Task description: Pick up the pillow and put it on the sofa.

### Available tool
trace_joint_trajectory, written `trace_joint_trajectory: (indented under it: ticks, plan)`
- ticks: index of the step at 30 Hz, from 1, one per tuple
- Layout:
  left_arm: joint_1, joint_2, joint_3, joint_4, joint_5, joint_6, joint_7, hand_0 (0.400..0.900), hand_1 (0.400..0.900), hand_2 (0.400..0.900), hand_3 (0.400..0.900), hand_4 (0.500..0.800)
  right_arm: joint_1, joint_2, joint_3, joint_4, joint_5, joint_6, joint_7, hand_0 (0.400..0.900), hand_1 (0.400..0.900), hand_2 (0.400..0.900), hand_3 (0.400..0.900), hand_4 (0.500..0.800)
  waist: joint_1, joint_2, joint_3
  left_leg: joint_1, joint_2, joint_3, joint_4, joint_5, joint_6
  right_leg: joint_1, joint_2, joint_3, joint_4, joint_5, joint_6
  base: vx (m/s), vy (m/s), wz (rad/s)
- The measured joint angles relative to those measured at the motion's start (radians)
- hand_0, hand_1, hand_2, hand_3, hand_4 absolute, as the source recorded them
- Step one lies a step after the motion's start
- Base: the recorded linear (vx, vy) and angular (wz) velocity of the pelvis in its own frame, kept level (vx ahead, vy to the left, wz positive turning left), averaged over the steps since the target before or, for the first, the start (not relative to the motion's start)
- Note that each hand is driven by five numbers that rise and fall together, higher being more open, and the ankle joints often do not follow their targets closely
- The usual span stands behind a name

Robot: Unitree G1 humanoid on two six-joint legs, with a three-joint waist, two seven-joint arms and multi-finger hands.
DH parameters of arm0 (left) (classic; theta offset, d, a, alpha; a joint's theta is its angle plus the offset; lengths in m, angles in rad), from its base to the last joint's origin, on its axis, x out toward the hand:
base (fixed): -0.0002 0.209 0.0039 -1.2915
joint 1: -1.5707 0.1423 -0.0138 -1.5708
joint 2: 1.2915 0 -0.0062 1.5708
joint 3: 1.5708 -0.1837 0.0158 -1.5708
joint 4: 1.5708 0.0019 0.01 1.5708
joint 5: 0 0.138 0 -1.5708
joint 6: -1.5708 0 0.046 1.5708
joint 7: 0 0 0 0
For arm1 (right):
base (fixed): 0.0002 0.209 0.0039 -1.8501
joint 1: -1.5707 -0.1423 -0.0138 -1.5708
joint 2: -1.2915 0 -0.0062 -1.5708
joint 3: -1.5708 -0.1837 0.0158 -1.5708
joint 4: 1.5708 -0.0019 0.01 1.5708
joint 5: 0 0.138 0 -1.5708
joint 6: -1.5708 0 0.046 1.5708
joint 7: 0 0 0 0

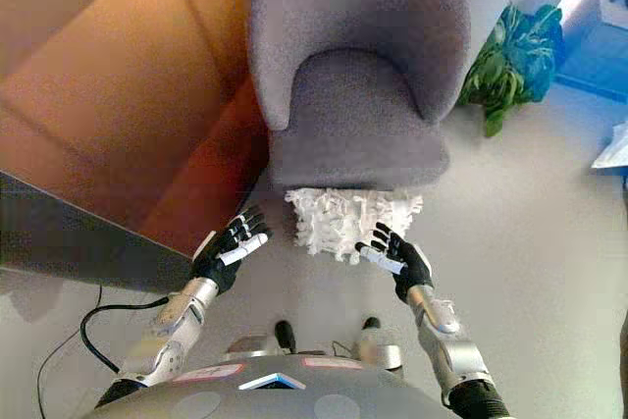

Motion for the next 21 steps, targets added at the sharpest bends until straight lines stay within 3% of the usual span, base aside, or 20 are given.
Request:
trace_joint_trajectory:
  ticks: [21]
  plan:
    - [0.002,0.000,-0.001,0.000,-0.001,0.006,-0.023,0.900,0.900,0.900,0.900,0.800,0.015,0.000,0.000,0.000,0.000,0.000,-0.024,0.900,0.900,0.900,0.900,0.800,-0.002,0.000,0.000,0.003,0.002,0.008,0.000,0.000,0.000,-0.003,0.002,0.008,0.000,0.000,0.000,0.00,-0.005,-0.02]
